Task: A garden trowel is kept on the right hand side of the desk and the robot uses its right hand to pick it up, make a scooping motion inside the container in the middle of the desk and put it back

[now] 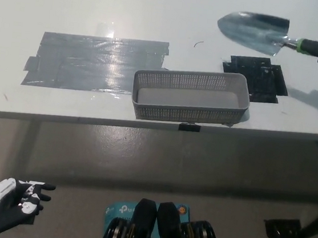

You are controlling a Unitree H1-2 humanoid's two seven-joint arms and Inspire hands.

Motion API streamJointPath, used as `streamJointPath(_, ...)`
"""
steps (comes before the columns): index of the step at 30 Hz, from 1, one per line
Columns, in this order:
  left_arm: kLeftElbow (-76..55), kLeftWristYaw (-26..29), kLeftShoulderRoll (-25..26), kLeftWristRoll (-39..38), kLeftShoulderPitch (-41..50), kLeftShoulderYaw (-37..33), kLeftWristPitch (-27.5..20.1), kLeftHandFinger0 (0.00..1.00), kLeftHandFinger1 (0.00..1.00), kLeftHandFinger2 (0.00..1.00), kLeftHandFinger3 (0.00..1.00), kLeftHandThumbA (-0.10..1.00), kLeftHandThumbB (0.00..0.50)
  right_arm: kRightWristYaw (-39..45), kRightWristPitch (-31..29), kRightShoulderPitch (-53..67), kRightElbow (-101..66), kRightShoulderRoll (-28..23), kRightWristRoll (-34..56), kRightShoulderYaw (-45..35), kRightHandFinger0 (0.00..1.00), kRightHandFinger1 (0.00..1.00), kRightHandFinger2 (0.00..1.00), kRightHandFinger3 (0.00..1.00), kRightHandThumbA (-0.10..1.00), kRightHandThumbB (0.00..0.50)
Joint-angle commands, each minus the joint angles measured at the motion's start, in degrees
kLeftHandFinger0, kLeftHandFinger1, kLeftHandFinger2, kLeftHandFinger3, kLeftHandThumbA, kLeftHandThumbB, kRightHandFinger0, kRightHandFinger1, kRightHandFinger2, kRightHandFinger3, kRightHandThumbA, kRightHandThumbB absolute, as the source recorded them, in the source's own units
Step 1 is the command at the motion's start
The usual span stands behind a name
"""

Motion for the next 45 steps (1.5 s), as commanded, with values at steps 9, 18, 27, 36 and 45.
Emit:
streamJointPath(9, -1.16, -0.91, 2.23, 0.26, -0.33, 1.31, 0.74, 0.74, 0.75, 0.81, 1.0, 0.55, 0.0, 2.2, -9.3, -2.08, 1.82, -5.49, -2.06, 0.87, 0.0, 0.24, 0.51, 0.3, -0.1, 0.167)
streamJointPath(18, -1.04, -0.64, 2.89, -0.12, -1.35, 0.79, 0.74, 0.73, 0.75, 0.81, 1.0, 0.57, 0.0, 4.18, -10.8, -4.23, 3.74, -7.4, -6.25, 2.62, 0.0, 0.2, 0.49, 0.33, -0.1, 0.14)
streamJointPath(27, -1.06, -0.8, 3.25, 0.29, -2.13, 0.23, 0.74, 0.74, 0.76, 0.81, 1.0, 0.6, 0.0, 3.09, -14.05, -4.92, 3.06, -6.85, -9.57, 3.58, 0.0, 0.22, 0.53, 0.34, -0.1, 0.148)
streamJointPath(36, -0.81, -1.32, 3.17, 0.58, -3.48, -0.28, 0.74, 0.73, 0.74, 0.79, 1.0, 0.63, 0.0, 4.51, -18.59, -5.93, -1.69, -5.03, -10.64, 4.69, 0.0, 0.14, 0.43, 0.26, -0.1, 0.207)
streamJointPath(45, 0.23, -1.39, 2.77, 0.07, -5.58, -1.95, 0.74, 0.74, 0.75, 0.79, 1.0, 0.62, 0.0, 7.96, -22.28, -12.45, -5.43, -4.26, -13.36, 6.37, 0.0, 0.05, 0.36, 0.16, -0.1, 0.136)
